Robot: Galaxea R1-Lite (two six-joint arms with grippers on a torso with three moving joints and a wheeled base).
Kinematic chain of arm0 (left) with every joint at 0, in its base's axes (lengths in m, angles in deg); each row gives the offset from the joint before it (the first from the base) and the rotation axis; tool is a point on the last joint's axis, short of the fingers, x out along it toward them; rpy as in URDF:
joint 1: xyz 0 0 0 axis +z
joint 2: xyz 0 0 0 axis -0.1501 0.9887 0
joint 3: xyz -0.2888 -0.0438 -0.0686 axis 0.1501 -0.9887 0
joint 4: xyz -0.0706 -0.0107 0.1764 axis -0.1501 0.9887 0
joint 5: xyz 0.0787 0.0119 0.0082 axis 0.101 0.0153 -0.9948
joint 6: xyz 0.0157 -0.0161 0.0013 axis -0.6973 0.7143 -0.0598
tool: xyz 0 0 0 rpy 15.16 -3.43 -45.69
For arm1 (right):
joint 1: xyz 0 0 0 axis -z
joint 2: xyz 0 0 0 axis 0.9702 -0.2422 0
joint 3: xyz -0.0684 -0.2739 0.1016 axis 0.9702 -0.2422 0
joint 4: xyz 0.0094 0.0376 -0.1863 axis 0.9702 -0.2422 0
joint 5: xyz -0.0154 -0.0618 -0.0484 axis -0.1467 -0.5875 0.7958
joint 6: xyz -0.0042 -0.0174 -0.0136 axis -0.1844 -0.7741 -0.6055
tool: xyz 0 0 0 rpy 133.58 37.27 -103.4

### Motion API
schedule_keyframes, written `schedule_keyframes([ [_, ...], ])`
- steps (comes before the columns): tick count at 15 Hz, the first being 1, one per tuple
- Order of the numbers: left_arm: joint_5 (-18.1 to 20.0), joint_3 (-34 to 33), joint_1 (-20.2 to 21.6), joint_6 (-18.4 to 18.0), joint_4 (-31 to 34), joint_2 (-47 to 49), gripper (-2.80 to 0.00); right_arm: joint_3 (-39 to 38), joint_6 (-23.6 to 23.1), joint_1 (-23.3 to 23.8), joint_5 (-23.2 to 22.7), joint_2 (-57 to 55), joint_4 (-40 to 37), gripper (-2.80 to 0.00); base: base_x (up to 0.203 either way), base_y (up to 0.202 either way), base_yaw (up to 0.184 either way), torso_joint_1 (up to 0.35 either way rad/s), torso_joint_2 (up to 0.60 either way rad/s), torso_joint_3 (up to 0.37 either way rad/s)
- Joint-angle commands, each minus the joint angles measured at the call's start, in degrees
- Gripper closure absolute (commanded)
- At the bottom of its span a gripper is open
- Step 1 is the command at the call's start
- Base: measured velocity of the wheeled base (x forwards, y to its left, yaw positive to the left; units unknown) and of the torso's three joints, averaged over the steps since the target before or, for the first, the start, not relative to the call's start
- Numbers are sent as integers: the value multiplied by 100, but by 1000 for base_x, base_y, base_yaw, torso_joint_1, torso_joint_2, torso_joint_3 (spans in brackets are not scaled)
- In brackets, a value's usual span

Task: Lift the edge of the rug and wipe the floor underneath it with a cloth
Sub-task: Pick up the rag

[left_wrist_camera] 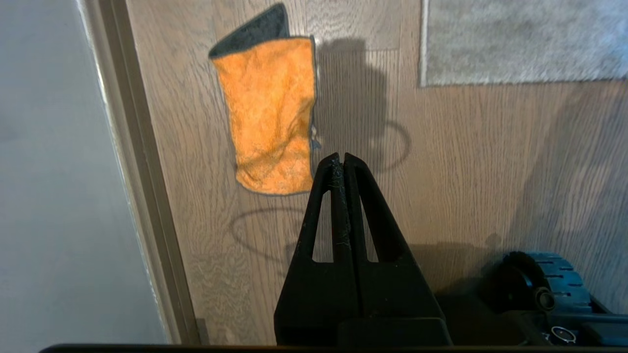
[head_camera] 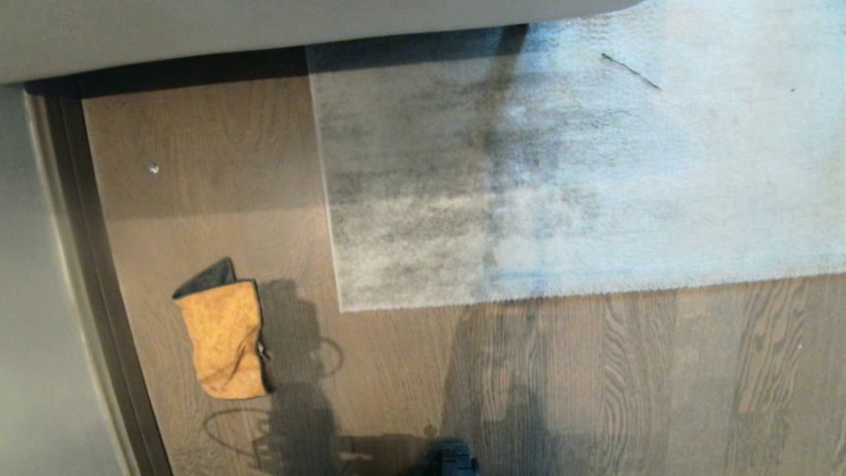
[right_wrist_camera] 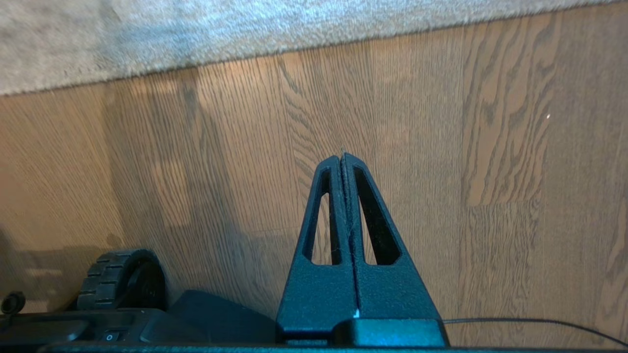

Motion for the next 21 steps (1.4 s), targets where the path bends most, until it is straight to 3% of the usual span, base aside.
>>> schedule_keyframes([
  [1, 5, 0, 0, 7, 1, 0, 0, 0, 2, 0, 1, 0, 0, 0, 0, 0, 0, -1, 2, -201],
  [6, -2, 0, 0, 0, 1, 0, 0, 0, 2, 0, 1, 0, 0, 0, 0, 0, 0, 4, 2, -156],
  [21, 7, 0, 0, -2, 1, 0, 0, 0, 2, 0, 1, 0, 0, 0, 0, 0, 0, 0, 0, -3],
])
